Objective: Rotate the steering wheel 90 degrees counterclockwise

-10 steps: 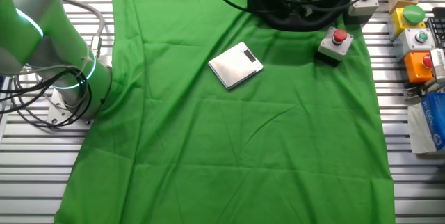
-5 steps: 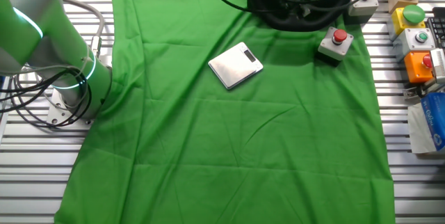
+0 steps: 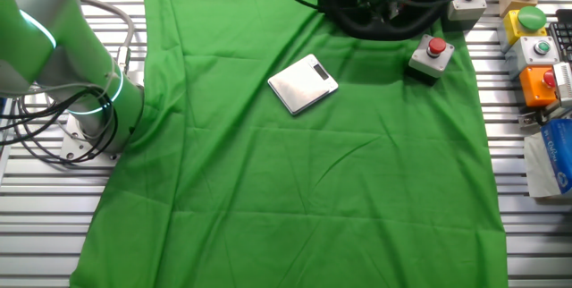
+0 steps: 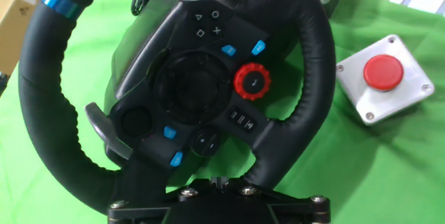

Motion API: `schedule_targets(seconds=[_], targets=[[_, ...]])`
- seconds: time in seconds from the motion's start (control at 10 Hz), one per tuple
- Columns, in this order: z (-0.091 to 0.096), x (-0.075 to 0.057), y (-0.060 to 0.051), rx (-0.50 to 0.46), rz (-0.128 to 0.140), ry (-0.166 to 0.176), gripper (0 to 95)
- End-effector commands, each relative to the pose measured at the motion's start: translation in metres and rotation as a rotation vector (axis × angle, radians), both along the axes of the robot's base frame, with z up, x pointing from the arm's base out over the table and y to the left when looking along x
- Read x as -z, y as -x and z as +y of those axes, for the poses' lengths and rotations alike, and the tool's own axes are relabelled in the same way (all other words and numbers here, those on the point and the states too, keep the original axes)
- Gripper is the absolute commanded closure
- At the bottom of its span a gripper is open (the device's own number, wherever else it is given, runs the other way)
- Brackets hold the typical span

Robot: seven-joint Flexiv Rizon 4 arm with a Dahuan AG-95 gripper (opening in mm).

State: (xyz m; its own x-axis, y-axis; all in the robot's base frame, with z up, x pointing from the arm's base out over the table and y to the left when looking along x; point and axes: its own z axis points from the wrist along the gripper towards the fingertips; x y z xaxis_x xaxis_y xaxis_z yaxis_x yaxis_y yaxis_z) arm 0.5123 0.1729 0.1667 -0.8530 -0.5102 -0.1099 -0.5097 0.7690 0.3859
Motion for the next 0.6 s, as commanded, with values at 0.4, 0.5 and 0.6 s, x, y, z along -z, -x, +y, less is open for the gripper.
schedule_targets(seconds=[0.4,0.5,0.6], targets=[[-0.0010,-0.0001,0.0007,0.188,0.089,0.074,95.0],[-0.0010,-0.0001,0.0007,0.187,0.091,0.073,95.0],[-0.0010,-0.0001,0.0007,0.181,0.093,0.072,95.0]])
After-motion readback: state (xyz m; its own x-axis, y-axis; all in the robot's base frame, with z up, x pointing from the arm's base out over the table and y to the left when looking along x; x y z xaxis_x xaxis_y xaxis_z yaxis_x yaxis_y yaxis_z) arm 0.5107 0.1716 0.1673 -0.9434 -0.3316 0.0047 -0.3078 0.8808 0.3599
